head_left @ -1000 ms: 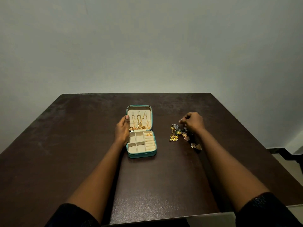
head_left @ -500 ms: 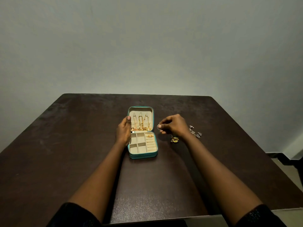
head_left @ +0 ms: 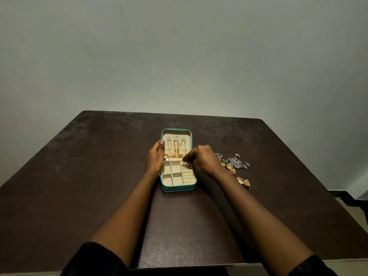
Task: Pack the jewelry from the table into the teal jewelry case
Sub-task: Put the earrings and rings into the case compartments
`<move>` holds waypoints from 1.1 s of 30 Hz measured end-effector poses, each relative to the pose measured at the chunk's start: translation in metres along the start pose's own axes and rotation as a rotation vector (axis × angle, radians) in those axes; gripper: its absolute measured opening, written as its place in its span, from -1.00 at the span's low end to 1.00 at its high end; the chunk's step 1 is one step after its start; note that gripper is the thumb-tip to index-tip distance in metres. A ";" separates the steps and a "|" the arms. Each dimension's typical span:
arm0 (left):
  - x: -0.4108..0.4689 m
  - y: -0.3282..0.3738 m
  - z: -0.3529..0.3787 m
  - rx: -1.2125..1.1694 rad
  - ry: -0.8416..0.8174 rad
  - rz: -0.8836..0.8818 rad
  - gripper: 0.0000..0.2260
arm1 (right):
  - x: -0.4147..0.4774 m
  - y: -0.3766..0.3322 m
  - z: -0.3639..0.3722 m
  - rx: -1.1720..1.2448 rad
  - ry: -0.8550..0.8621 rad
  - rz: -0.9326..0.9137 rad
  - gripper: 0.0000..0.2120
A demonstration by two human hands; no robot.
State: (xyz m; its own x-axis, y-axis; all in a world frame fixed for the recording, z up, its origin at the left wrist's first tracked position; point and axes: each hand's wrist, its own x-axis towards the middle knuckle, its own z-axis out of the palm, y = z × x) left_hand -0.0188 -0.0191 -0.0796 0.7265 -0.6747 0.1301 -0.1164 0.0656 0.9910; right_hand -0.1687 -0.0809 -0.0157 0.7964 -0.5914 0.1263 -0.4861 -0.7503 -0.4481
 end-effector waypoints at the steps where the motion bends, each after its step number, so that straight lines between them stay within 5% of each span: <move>1: 0.000 -0.001 0.000 -0.003 0.001 -0.004 -0.68 | 0.000 0.001 0.000 -0.012 0.001 0.002 -0.71; 23: 0.003 -0.003 0.000 0.006 -0.002 -0.013 -0.68 | -0.007 -0.008 0.004 -0.155 0.002 -0.002 -0.67; 33: 0.003 -0.003 -0.001 0.035 -0.002 -0.023 -0.70 | -0.011 -0.006 0.016 -0.116 0.077 0.063 -0.84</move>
State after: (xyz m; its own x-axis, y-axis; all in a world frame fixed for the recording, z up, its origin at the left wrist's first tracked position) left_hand -0.0159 -0.0209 -0.0826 0.7281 -0.6771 0.1068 -0.1230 0.0242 0.9921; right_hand -0.1683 -0.0647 -0.0287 0.7352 -0.6559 0.1712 -0.5758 -0.7375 -0.3529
